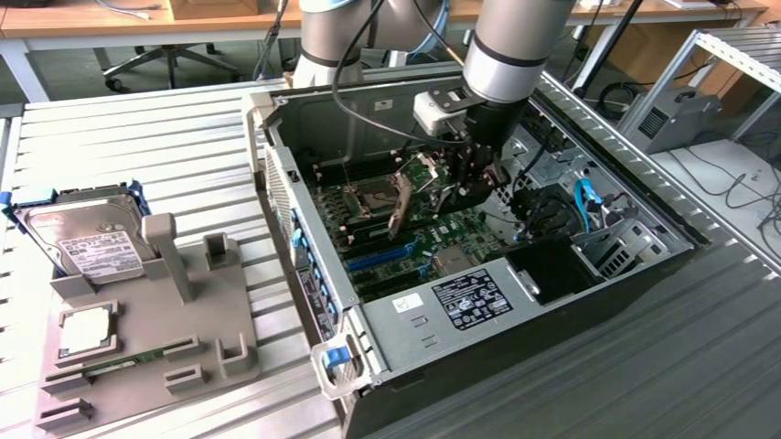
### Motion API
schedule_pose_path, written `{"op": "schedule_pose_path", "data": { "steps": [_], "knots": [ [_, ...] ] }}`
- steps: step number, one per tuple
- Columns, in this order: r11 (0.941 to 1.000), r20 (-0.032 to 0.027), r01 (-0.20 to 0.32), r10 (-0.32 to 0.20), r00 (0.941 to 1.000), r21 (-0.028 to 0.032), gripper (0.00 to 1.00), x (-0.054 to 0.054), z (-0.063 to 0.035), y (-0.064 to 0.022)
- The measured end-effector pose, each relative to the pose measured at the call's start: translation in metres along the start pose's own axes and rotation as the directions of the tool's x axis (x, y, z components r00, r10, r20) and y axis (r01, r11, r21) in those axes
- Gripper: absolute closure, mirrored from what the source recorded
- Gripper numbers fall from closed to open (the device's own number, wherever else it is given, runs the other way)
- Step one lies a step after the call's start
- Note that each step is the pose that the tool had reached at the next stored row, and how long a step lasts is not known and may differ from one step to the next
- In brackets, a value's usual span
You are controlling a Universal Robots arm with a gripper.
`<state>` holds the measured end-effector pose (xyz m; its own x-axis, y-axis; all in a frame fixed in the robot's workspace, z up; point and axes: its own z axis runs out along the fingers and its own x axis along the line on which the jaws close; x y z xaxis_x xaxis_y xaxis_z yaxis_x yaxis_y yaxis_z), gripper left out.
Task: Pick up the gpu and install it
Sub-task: 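Insert the gpu into the slot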
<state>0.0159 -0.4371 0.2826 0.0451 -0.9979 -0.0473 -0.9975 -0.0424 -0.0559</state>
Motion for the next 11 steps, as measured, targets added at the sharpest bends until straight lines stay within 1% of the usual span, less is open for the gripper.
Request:
{"op": "schedule_pose_path", "data": {
  "steps": [11],
  "knots": [
    [1.0000,0.0000,0.000,0.000,1.0000,0.0000,0.74,0.0001,0.0025,0.0012]
  ]
}}
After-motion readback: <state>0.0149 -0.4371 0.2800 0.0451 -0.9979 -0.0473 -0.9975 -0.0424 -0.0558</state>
